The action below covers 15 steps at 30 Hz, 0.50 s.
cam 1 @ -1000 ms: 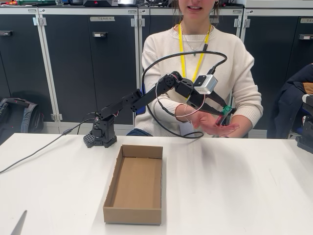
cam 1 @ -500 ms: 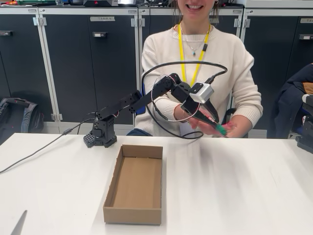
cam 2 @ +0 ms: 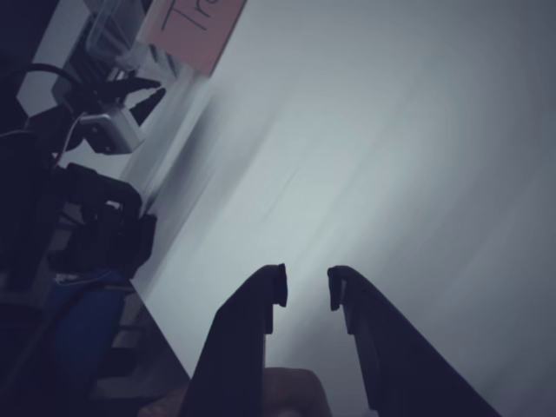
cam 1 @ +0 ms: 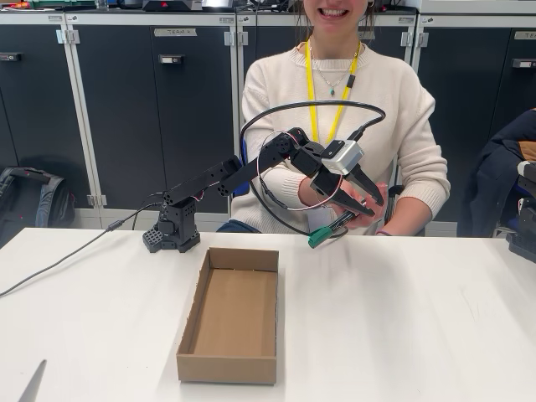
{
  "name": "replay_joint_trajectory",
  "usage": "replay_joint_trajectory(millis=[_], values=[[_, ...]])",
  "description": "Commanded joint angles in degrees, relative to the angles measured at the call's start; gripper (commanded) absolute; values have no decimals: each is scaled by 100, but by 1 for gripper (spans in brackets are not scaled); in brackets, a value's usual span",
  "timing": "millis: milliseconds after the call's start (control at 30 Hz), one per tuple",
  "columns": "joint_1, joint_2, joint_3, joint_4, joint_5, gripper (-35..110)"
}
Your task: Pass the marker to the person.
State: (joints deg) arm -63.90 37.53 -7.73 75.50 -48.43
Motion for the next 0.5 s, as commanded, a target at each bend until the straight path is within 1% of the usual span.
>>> replay_joint_trajectory(millis=[0, 67, 100, 200, 333, 467], values=[[220, 861, -264, -237, 44, 6], [299, 1081, -220, -343, -123, -1], [334, 1213, -141, -343, -202, -1], [431, 1564, 158, -229, -246, 3], [659, 2101, 765, -299, -158, 3], [1195, 2953, 1767, -334, -141, 4]])
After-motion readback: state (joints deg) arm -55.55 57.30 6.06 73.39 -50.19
